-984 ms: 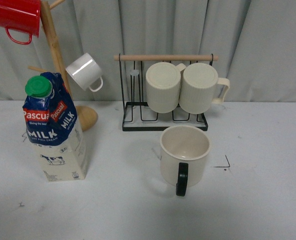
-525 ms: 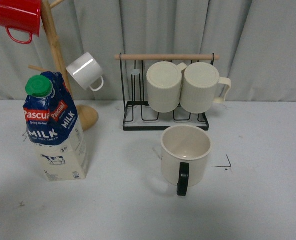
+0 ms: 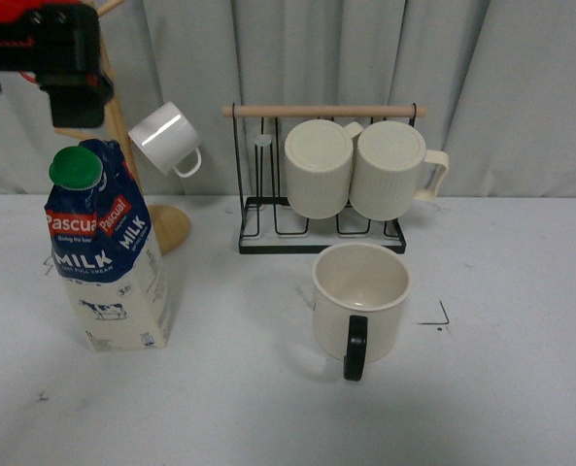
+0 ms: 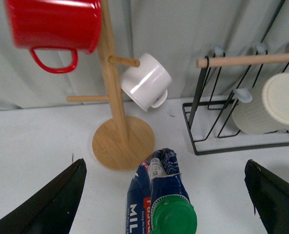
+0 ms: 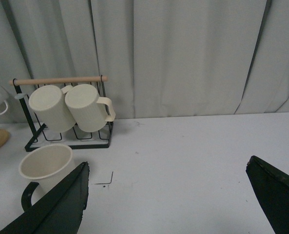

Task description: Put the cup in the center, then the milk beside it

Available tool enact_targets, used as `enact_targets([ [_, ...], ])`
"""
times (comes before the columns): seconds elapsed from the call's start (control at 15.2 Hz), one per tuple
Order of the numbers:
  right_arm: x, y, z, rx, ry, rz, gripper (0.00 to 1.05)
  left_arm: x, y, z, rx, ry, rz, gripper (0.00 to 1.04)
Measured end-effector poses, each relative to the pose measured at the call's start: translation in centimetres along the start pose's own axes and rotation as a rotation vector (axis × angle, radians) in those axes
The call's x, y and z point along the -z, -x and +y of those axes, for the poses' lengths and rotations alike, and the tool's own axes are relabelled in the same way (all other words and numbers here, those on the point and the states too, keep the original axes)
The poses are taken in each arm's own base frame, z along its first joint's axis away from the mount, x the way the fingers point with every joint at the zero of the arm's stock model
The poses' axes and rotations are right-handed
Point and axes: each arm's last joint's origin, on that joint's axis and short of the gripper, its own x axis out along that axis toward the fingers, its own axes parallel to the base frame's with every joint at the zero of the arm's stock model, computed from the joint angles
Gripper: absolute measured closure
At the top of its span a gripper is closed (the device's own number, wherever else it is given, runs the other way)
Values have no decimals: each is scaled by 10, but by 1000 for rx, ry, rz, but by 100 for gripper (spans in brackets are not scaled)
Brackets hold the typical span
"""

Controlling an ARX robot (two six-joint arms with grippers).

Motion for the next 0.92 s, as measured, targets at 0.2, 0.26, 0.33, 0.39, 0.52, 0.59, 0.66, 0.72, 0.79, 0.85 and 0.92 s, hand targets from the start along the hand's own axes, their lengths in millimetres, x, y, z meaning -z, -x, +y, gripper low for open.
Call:
enact_targets([
  [0.2, 0, 0, 0, 0, 0, 0, 6, 11, -34, 6, -35, -12, 67, 7],
  [0.26, 0, 0, 0, 0, 0, 0, 6, 14, -39, 7, -46, -16, 76, 7],
  [0.33, 0, 0, 0, 0, 0, 0, 6, 16, -44, 9, -56, -16, 93, 7],
  [0.39, 0, 0, 0, 0, 0, 0, 6, 20, -47, 9, -60, -18, 107, 7],
  [0.52, 0, 0, 0, 0, 0, 0, 6, 27, -52, 6, -58, -24, 139, 7],
  [0.59, 0, 0, 0, 0, 0, 0, 6, 32, -55, 4, -57, -29, 155, 7],
  [0.66, 0, 0, 0, 0, 0, 0, 6, 35, -57, 1, -62, -33, 161, 7],
  [0.72, 0, 0, 0, 0, 0, 0, 6, 39, -61, -2, -64, -37, 162, 7],
  [0.79, 0, 0, 0, 0, 0, 0, 6, 43, -63, -6, -69, -39, 170, 22],
  [0.85, 0, 0, 0, 0, 0, 0, 6, 45, -63, -9, -69, -43, 172, 36],
  [0.92, 0, 0, 0, 0, 0, 0, 6, 46, -63, -11, -68, -45, 171, 47],
])
